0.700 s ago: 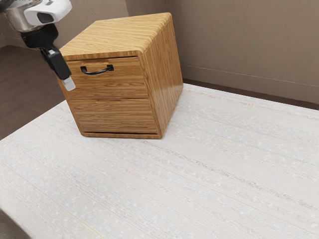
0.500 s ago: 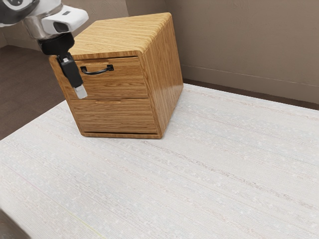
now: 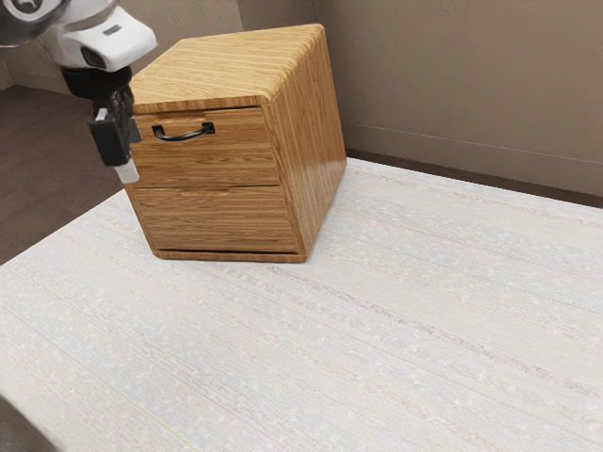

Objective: Pull the drawer handle with one arm to open the drawer

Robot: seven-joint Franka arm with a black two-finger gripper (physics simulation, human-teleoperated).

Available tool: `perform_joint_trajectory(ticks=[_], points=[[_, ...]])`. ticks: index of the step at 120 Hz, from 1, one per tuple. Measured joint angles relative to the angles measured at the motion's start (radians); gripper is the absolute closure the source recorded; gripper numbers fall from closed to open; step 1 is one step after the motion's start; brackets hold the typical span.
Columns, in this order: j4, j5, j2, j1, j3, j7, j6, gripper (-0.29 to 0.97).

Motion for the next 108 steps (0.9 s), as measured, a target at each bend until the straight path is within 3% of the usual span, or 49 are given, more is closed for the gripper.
perform_joint_trajectory(ticks=[12, 24, 51, 75, 108], points=[[0.000, 0.040, 0.056, 0.091, -0.015, 0.122, 0.071, 0.00], [0.008, 0.069, 0.096, 0.209, -0.014, 0.224, 0.143, 0.10], [0.021, 0.130, 0.171, 0.227, -0.029, 0.427, 0.358, 0.26], [0.070, 0.059, 0.200, 0.181, -0.051, 0.526, 0.451, 0.29], [0.082, -0.062, 0.250, 0.178, -0.051, 0.491, 0.501, 0.30]])
